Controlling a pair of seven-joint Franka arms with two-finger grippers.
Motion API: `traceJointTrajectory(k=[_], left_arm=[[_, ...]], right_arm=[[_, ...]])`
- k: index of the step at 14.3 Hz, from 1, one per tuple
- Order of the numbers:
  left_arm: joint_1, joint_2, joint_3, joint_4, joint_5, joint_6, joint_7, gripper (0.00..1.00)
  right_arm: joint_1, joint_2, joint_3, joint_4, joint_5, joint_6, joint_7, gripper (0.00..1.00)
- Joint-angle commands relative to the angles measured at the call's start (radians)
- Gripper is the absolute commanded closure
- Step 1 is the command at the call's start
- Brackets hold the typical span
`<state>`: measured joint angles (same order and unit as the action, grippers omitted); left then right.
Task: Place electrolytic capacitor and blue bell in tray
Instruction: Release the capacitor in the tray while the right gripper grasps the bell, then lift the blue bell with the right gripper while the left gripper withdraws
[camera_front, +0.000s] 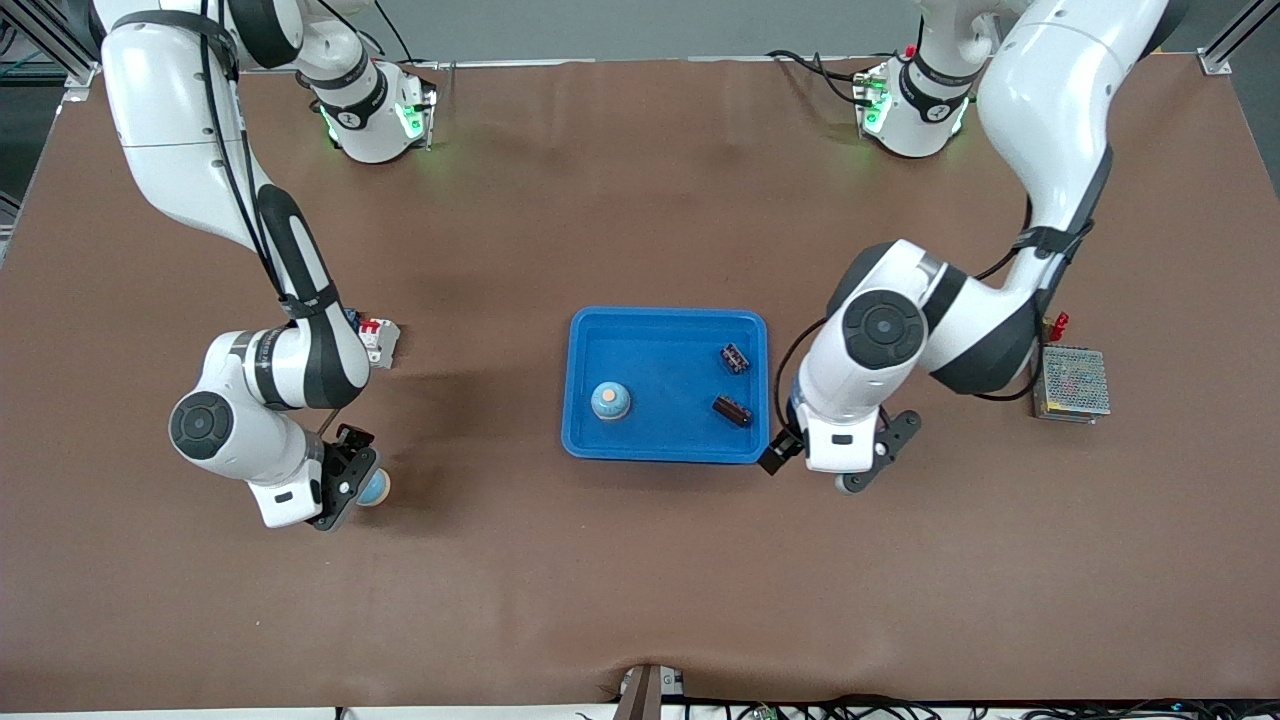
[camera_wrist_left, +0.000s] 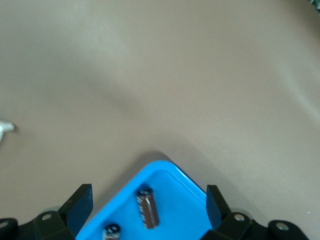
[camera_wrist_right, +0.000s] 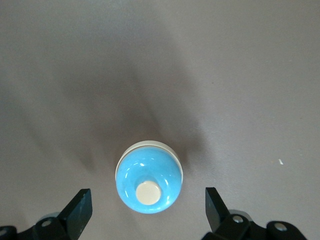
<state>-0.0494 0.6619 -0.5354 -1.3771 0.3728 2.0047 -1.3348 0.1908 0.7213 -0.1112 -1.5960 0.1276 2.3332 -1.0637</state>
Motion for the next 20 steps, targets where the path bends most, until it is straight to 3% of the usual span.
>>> traceJointTrajectory(k=[1,12,18,20], left_arm=[[0.034,-0.048,-0.003,-0.010,-0.018,-0.055,0.112,0.00],[0.181,-0.172,-0.003,-0.008,-0.038,-0.207,0.549,0.00],[0.232,-0.264,-0.006,-0.008,-0.047,-0.291,0.647,0.00],[0.264,-0.294,-0.003,-0.007,-0.113,-0.300,0.690,0.00]], right_arm=[[-0.021,-0.009,0.021,-0.028,0.015,0.031,-0.025,0.00],[-0.011,-0.008,0.021,-0.061,0.050,0.086,-0.025,0.00],[-0.013,0.012,0.021,-0.067,0.050,0.118,-0.025,0.00],[-0.013,0.017,0.021,-0.067,0.050,0.124,-0.025,0.00]])
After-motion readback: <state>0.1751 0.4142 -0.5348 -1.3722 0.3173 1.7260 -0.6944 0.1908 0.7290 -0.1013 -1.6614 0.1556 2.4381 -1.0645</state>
